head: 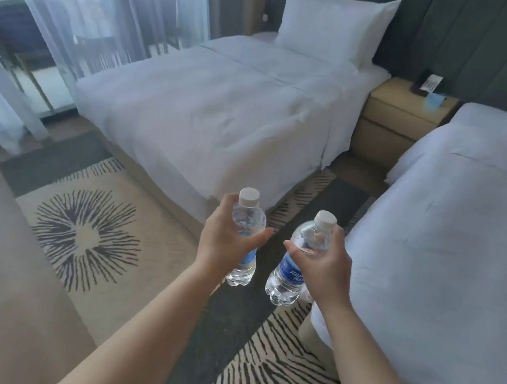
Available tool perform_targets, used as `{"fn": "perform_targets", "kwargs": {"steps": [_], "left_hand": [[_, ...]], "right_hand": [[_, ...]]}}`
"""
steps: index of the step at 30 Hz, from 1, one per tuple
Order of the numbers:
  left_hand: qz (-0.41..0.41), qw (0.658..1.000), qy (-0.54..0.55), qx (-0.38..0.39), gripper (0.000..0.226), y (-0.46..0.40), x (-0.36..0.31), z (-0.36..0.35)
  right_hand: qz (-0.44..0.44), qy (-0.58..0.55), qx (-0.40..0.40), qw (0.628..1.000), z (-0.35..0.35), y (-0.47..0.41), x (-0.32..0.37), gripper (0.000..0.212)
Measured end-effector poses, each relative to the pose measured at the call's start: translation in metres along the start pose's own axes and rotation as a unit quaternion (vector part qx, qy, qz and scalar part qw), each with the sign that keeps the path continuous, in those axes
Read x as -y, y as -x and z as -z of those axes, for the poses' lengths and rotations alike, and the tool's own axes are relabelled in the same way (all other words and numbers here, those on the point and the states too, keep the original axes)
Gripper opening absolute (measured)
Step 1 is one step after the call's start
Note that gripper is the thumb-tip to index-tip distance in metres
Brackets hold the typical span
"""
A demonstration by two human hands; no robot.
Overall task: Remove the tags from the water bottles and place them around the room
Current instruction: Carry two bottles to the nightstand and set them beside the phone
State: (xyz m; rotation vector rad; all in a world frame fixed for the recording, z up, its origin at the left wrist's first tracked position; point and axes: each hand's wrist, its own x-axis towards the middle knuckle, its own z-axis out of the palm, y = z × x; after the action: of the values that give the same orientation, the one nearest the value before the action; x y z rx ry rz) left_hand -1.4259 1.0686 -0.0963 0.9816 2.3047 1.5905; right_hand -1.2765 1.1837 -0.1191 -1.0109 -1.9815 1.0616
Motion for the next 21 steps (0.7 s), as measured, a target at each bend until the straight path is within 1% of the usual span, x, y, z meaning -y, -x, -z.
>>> {"fn": "perform_targets", "kwargs": {"steps": [10,15,21], "left_hand": [[-0.017,0.996,0.013,0.081,0.065,-0.196,0.015,-0.081],[-0.052,0.992,0.014,0.114,0.071,-0.311,0.027,-0.134],[-0.078,0.988,0.006,0.135,0.064,-0.459,0.032,-0.203]], "right_hand": [[-0.023,0.064,-0.082,0.994,-0.014,-0.181,-0.024,0.072],[-0.049,0.092,-0.136,0.985,-0.034,-0.284,-0.046,0.074],[-0.085,0.111,-0.193,0.971,-0.054,-0.418,-0.063,0.075]]}}
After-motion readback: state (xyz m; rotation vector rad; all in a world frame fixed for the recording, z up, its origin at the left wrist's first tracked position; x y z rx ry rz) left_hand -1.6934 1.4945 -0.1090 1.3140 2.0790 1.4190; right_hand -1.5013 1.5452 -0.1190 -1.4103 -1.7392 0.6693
